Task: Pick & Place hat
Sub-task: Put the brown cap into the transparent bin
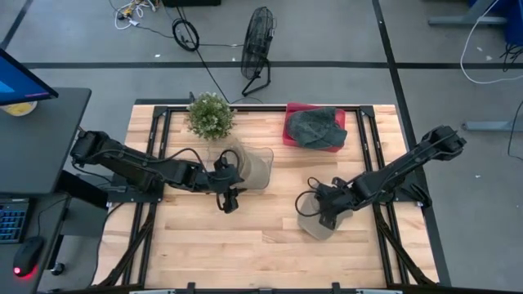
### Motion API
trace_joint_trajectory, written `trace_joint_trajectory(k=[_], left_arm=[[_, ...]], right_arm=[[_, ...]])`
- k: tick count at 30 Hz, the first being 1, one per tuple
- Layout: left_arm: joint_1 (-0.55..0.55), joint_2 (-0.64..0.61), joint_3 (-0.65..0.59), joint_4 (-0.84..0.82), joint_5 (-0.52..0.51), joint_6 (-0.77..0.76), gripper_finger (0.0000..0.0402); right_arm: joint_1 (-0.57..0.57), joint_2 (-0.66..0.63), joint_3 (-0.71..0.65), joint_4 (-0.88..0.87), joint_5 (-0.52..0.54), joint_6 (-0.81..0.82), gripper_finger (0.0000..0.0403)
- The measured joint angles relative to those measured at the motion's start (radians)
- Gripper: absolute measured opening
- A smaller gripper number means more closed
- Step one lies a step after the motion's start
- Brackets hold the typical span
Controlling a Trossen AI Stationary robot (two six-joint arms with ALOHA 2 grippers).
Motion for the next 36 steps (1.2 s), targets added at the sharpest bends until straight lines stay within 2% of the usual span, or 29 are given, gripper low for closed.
trace_joint_trajectory(k=[5, 10, 14, 20, 22, 25, 29, 33, 36], left_arm=[[0.0, 0.0, 0.0, 0.0, 0.0, 0.0, 0.0161], [0.0, 0.0, 0.0, 0.0, 0.0, 0.0, 0.0161], [0.0, 0.0, 0.0, 0.0, 0.0, 0.0, 0.0161], [0.0, 0.0, 0.0, 0.0, 0.0, 0.0, 0.0161], [0.0, 0.0, 0.0, 0.0, 0.0, 0.0, 0.0161], [0.0, 0.0, 0.0, 0.011, 0.0, -0.022, 0.0161], [-0.005, 0.0, 0.001, 0.022, 0.001, -0.099, 0.0161], [-0.014, 0.0, 0.001, 0.021, 0.001, -0.107, 0.0161], [-0.022, 0.0, 0.001, 0.021, 0.001, -0.131, 0.0161]], right_arm=[[0.0, 0.038, -0.044, 0.058, -0.019, 0.105, 0.0248], [-0.008, 0.049, -0.081, 0.17, -0.03, 0.093, 0.0244], [-0.027, 0.05, -0.116, 0.213, -0.042, 0.09, 0.0192], [-0.053, 0.051, -0.136, 0.209, -0.094, 0.061, 0.0046], [-0.063, 0.051, -0.124, 0.203, -0.117, 0.025, 0.0013], [-0.071, 0.051, -0.077, 0.205, -0.149, -0.057, 0.0016], [-0.071, 0.051, 0.013, 0.2, -0.148, -0.201, 0.0004], [-0.071, 0.05, 0.087, 0.19, -0.142, -0.372, 0.0004], [-0.076, 0.05, 0.102, 0.192, -0.129, -0.367, 0.0003]])
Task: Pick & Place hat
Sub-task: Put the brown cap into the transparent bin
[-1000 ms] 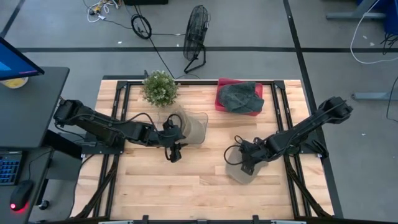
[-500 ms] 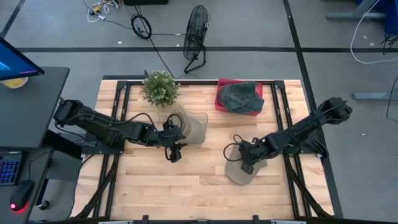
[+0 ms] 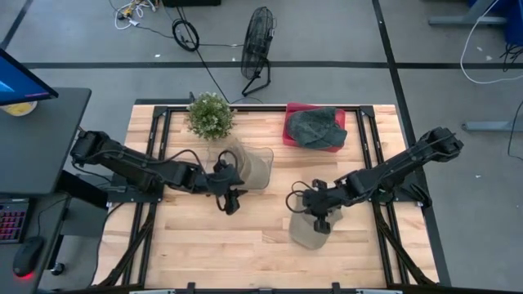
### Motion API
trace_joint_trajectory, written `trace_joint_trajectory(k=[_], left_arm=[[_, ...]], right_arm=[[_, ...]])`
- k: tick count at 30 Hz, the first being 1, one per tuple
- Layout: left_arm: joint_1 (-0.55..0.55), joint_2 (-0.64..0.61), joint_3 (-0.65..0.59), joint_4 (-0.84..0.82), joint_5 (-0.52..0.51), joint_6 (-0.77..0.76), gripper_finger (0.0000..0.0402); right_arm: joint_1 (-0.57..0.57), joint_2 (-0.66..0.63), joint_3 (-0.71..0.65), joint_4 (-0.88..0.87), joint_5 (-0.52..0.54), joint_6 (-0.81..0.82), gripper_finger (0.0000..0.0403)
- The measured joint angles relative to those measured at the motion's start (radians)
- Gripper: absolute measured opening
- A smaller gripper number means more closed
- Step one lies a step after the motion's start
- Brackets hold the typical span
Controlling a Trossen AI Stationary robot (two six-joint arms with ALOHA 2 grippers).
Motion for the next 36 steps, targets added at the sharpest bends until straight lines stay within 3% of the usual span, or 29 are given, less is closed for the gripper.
trace_joint_trajectory(k=[4, 8, 16, 20, 27, 36], left_arm=[[-0.016, 0.0, 0.0, 0.0, 0.0, -0.027, 0.016], [-0.031, 0.0, 0.0, 0.0, 0.0, -0.028, 0.016], [-0.057, 0.0, 0.0, 0.0, 0.0, -0.053, 0.016], [-0.061, 0.0, 0.0, 0.0, 0.0, -0.053, 0.016], [-0.059, 0.0, 0.0, 0.0, 0.0, -0.052, 0.016], [-0.059, 0.0, 0.0, 0.0, -0.001, -0.051, 0.016]], right_arm=[[-0.016, 0.0, 0.0, -0.041, -0.012, 0.05, 0.0029], [-0.029, 0.0, 0.0, -0.045, -0.018, 0.088, 0.0086], [-0.039, 0.0, -0.068, 0.047, 0.043, 0.336, 0.0213], [-0.04, 0.0, -0.116, 0.089, 0.069, 0.422, 0.0253], [-0.044, 0.0, -0.189, 0.172, 0.115, 0.491, 0.0266], [-0.044, 0.001, -0.232, 0.295, 0.099, 0.533, 0.0233]])
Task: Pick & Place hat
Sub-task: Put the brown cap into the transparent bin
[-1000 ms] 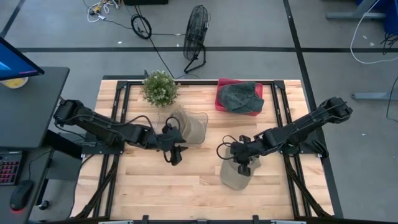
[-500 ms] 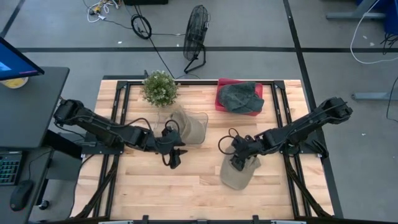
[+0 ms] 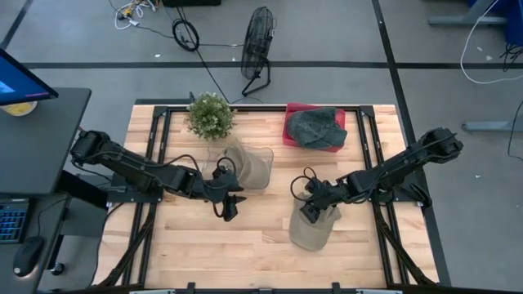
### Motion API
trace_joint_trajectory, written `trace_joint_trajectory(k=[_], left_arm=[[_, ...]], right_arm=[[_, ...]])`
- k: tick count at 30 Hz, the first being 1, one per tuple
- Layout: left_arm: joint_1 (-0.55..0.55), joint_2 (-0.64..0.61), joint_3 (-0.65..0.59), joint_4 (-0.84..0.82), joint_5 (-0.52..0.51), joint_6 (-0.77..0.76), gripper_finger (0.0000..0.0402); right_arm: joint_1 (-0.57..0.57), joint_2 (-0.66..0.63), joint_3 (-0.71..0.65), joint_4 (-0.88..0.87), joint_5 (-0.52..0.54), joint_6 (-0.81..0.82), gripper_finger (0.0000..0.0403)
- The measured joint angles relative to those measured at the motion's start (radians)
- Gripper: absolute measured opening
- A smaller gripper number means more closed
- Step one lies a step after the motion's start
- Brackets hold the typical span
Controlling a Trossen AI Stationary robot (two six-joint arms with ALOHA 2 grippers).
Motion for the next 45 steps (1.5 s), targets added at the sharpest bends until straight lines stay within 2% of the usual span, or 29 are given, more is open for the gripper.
trace_joint_trajectory(k=[8, 13, 16, 21, 22, 26, 29, 32, 34, 37, 42, 45], left_arm=[[0.0, 0.0, 0.0, 0.0, 0.0, 0.005, 0.016], [0.0, 0.0, 0.0, 0.001, 0.0, 0.08, 0.016], [0.0, 0.0, 0.0, 0.002, -0.001, 0.086, 0.016], [0.0, 0.0, 0.0, 0.009, 0.0, 0.066, 0.016], [0.0, 0.0, 0.0, 0.021, -0.001, 0.053, 0.016], [0.0, 0.0, 0.0, 0.104, 0.009, 0.066, 0.016], [0.0, 0.0, 0.0, 0.175, 0.074, 0.131, 0.016], [0.0, 0.0, 0.0, 0.225, 0.132, 0.161, 0.016], [-0.001, 0.0, 0.0, 0.24, 0.148, 0.163, 0.016], [-0.008, 0.002, 0.0, 0.241, 0.167, 0.22, 0.016], [-0.019, 0.043, 0.0, 0.351, 0.17, 0.429, 0.0161], [-0.013, 0.073, 0.002, 0.42, 0.173, 0.479, 0.0169]], right_arm=[[0.003, 0.098, 0.0, 0.067, -0.033, -0.024, 0.021], [0.003, 0.133, 0.0, 0.127, -0.046, -0.124, 0.0199], [0.003, 0.133, 0.0, 0.125, -0.054, -0.157, 0.0156], [0.003, 0.133, 0.009, 0.128, -0.133, -0.234, 0.0026], [0.003, 0.133, 0.02, 0.127, -0.152, -0.272, 0.0016], [0.017, 0.133, 0.105, 0.12, -0.206, -0.505, 0.0015], [0.032, 0.133, 0.2, 0.065, -0.249, -0.781, 0.0007], [0.052, 0.133, 0.293, -0.011, -0.242, -1.068, 0.0009], [0.061, 0.133, 0.341, -0.039, -0.197, -1.174, 0.001], [0.052, 0.133, 0.38, -0.048, -0.144, -1.194, 0.001], [0.012, 0.139, 0.383, -0.068, -0.155, -1.194, 0.001], [-0.009, 0.152, 0.382, -0.076, -0.159, -1.195, 0.001]])
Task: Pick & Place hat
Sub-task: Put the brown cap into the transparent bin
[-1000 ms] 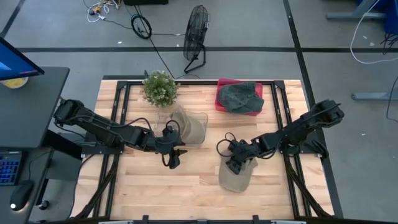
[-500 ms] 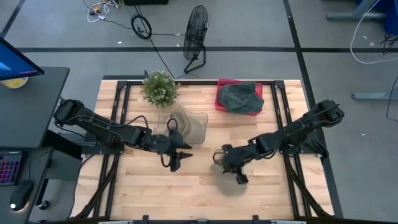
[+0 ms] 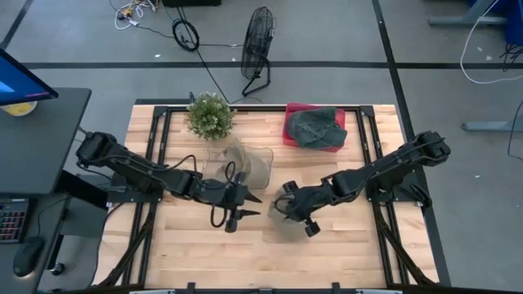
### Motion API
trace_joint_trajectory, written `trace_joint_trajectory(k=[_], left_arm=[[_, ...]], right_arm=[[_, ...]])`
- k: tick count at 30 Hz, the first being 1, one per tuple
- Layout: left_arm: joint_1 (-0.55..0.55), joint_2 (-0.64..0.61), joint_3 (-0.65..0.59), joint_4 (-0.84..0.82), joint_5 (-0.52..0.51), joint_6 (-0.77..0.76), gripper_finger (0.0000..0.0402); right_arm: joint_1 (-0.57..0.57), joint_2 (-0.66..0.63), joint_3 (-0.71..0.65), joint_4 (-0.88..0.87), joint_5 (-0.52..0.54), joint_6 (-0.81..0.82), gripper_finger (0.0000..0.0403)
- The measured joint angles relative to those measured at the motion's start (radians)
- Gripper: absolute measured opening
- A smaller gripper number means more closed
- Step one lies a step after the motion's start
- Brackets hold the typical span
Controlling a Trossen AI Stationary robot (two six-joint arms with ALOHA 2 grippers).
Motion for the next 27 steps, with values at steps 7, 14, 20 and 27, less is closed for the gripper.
trace_joint_trajectory(k=[7, 14, 20, 27], left_arm=[[0.014, 0.107, 0.041, 0.041, 0.003, -0.03, 0.021], [0.014, 0.234, 0.115, 0.043, 0.001, -0.038, 0.0231], [0.034, 0.267, 0.133, 0.036, -0.005, -0.039, 0.0225], [0.038, 0.296, 0.132, 0.037, 0.004, -0.115, 0.0214]], right_arm=[[-0.029, 0.025, 0.0, 0.011, 0.0, -0.018, 0.001], [-0.028, 0.029, 0.0, 0.027, -0.002, -0.078, 0.001], [-0.022, 0.029, 0.0, 0.03, 0.0, -0.08, 0.001], [-0.019, 0.029, 0.0, 0.05, 0.0, -0.132, 0.001]])
